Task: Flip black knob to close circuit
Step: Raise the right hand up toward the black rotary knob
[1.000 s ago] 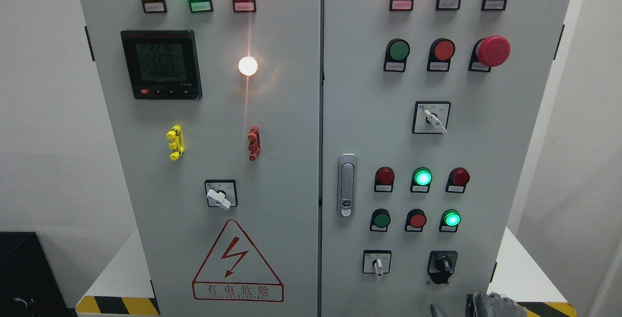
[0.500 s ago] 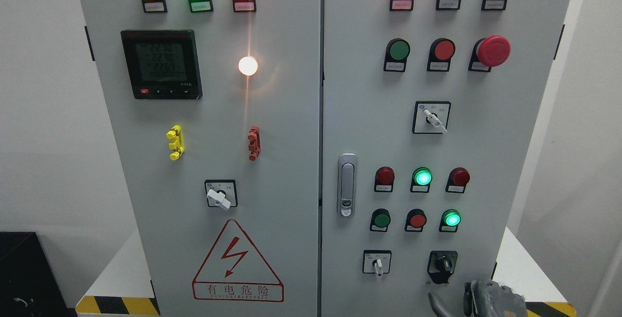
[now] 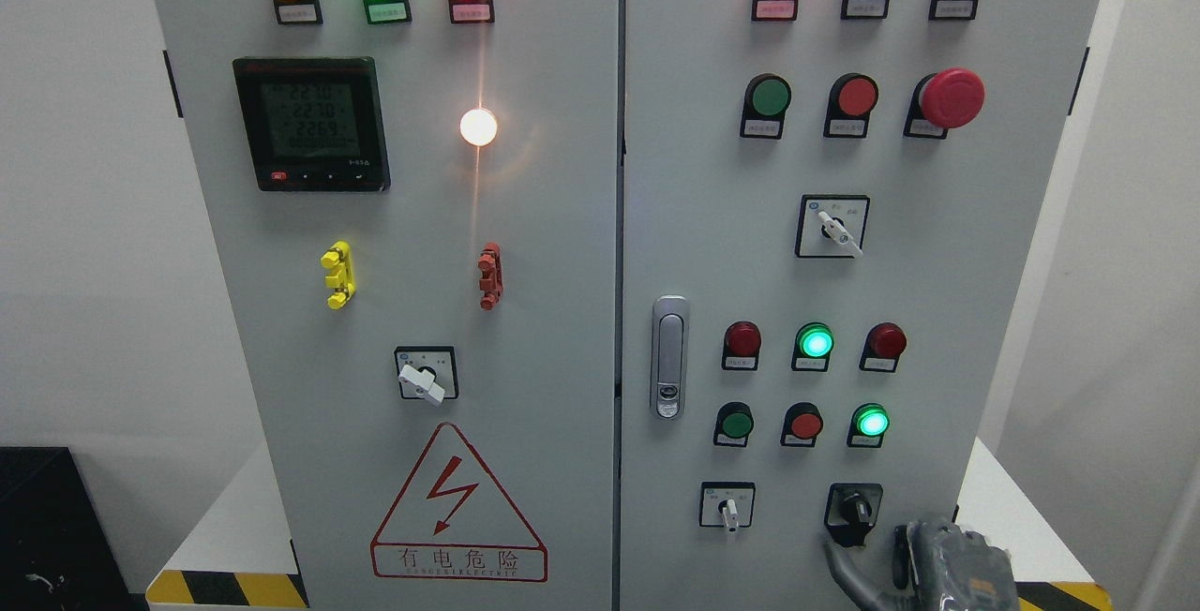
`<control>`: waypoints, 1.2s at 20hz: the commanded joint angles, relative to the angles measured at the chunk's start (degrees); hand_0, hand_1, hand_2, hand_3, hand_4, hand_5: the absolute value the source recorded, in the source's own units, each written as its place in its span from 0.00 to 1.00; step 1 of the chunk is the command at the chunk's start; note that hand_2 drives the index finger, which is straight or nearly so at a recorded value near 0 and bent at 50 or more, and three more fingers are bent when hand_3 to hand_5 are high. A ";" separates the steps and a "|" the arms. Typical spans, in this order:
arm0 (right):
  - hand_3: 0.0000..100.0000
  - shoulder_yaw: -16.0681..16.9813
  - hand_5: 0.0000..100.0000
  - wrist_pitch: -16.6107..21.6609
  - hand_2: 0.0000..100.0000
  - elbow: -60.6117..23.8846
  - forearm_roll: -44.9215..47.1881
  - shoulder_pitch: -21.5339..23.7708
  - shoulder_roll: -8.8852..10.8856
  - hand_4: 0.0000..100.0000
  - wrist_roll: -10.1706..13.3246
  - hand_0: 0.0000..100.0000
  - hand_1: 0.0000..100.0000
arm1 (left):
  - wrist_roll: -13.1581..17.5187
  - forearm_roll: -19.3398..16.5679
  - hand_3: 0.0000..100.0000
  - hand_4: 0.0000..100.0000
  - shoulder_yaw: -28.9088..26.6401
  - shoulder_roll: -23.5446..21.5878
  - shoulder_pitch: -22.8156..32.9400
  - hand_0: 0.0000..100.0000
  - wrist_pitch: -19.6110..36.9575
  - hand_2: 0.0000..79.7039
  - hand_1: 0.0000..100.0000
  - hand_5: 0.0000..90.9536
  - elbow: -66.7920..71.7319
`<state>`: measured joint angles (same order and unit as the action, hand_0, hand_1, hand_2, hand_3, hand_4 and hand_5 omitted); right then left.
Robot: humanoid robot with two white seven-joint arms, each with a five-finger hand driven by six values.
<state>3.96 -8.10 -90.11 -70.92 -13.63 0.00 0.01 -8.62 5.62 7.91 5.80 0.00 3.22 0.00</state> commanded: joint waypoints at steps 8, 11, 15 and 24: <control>1.00 0.26 1.00 -0.08 0.89 0.03 -0.01 -0.70 -0.79 0.98 -0.01 0.00 0.04 | 0.01 0.00 0.00 0.00 0.00 0.00 1.23 0.12 0.03 0.00 0.56 0.00 -1.67; 1.00 0.26 1.00 -0.08 0.89 -0.06 -0.01 -0.70 -0.79 0.98 -0.01 0.00 0.04 | 0.01 0.00 0.00 0.00 0.00 0.00 1.32 0.12 0.03 0.00 0.56 0.00 -1.67; 1.00 0.34 1.00 -0.08 0.90 -0.50 -0.10 -0.52 -0.62 0.97 0.08 0.00 0.04 | 0.01 0.00 0.00 0.00 0.00 0.00 1.32 0.12 0.03 0.00 0.56 0.00 -1.67; 1.00 0.52 1.00 -0.16 0.89 -0.33 -0.36 -0.52 -0.36 0.97 0.16 0.00 0.04 | 0.01 0.00 0.00 0.00 0.00 0.00 1.23 0.12 0.03 0.00 0.56 0.00 -1.67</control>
<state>4.27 -8.22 -90.38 -71.04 -14.18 0.00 -0.19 -8.62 5.62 7.91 5.80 0.00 3.22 0.00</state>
